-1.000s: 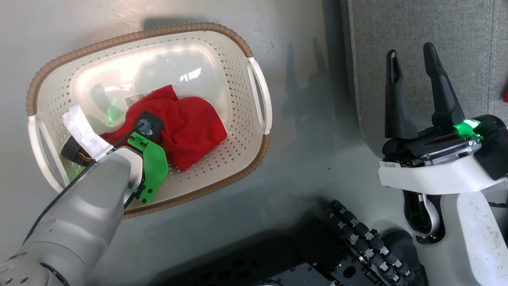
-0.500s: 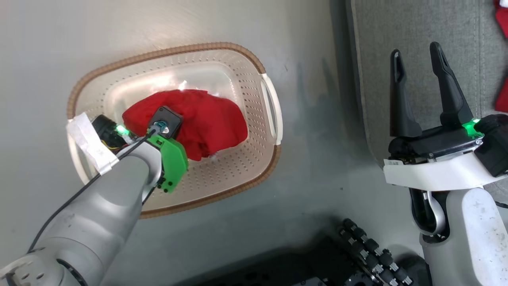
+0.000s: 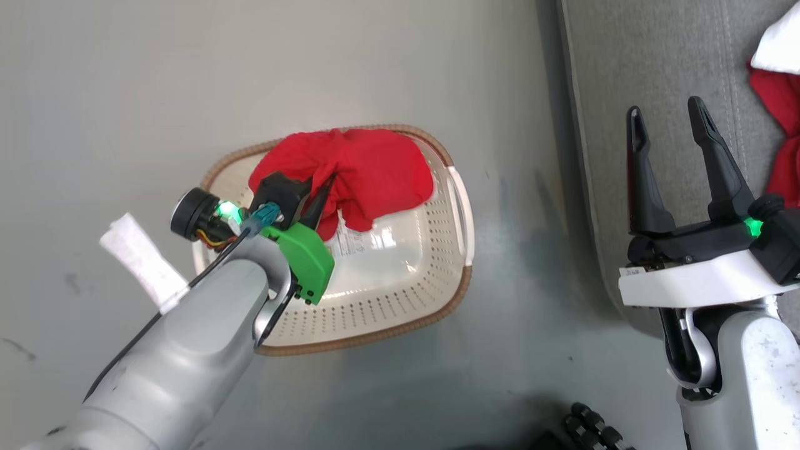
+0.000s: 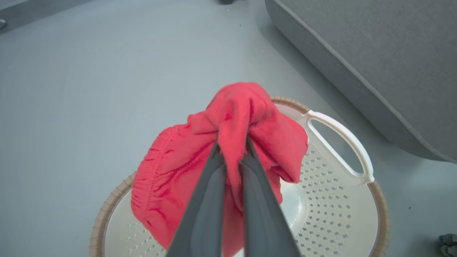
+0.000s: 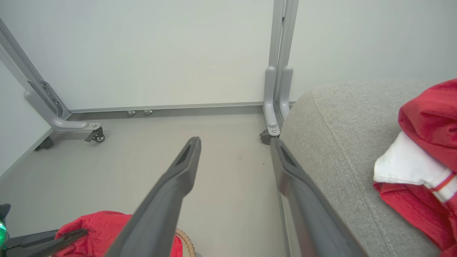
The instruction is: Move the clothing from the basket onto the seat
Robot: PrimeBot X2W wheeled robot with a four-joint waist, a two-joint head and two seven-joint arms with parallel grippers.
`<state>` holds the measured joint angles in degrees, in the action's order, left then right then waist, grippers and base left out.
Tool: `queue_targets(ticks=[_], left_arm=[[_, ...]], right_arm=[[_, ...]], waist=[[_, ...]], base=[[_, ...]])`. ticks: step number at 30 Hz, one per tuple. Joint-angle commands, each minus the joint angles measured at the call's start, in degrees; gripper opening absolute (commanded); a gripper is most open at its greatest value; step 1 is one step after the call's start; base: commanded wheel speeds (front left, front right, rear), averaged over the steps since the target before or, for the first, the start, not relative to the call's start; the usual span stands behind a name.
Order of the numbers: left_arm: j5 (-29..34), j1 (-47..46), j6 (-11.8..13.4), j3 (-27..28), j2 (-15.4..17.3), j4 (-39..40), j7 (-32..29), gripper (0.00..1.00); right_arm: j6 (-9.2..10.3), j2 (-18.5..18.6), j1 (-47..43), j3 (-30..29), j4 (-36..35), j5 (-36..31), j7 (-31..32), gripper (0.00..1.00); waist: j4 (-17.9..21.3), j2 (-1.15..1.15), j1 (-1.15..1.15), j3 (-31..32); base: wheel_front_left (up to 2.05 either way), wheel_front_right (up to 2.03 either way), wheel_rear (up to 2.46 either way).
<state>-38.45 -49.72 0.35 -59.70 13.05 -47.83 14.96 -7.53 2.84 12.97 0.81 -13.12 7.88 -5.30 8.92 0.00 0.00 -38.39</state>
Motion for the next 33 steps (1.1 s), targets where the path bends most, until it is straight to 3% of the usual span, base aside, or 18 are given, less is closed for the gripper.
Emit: queue_targets(ticks=[1,8,16,24,33], left_arm=[[1.1,1.9,0.9,1.8,1.1,3.0,0.3,0.00],[5.1,11.9,4.1,12.3,4.1,19.2,0.3,0.00],[9.3,20.1,5.3,22.2,4.8,31.7,0.3,0.00],[13.0,25.8,3.9,28.6,3.7,42.3,0.3,0.00],[15.2,31.1,2.3,30.9,3.1,48.6,0.3,0.00]], right_arm=[[0.08,0.1,-1.1,-0.3,-0.4,-0.5,0.6,1.00],[0.08,0.1,-4.3,-1.1,-1.4,-1.4,4.2,1.00],[0.08,0.1,-7.5,-0.5,-1.2,-1.4,6.9,1.00],[0.08,0.1,-10.3,0.7,-0.4,-0.9,8.8,1.00],[0.08,0.1,-13.5,2.2,-0.3,-0.2,10.7,1.00]], waist=[[-4.0,0.00,0.00,6.0],[-6.7,0.00,0.00,13.7],[-8.0,0.00,0.00,20.6],[-8.3,0.00,0.00,26.6],[-7.5,0.00,0.00,32.6]], base=[[0.00,0.00,0.00],[0.00,0.00,0.00],[0.00,0.00,0.00],[0.00,0.00,0.00],[0.00,0.00,0.00]])
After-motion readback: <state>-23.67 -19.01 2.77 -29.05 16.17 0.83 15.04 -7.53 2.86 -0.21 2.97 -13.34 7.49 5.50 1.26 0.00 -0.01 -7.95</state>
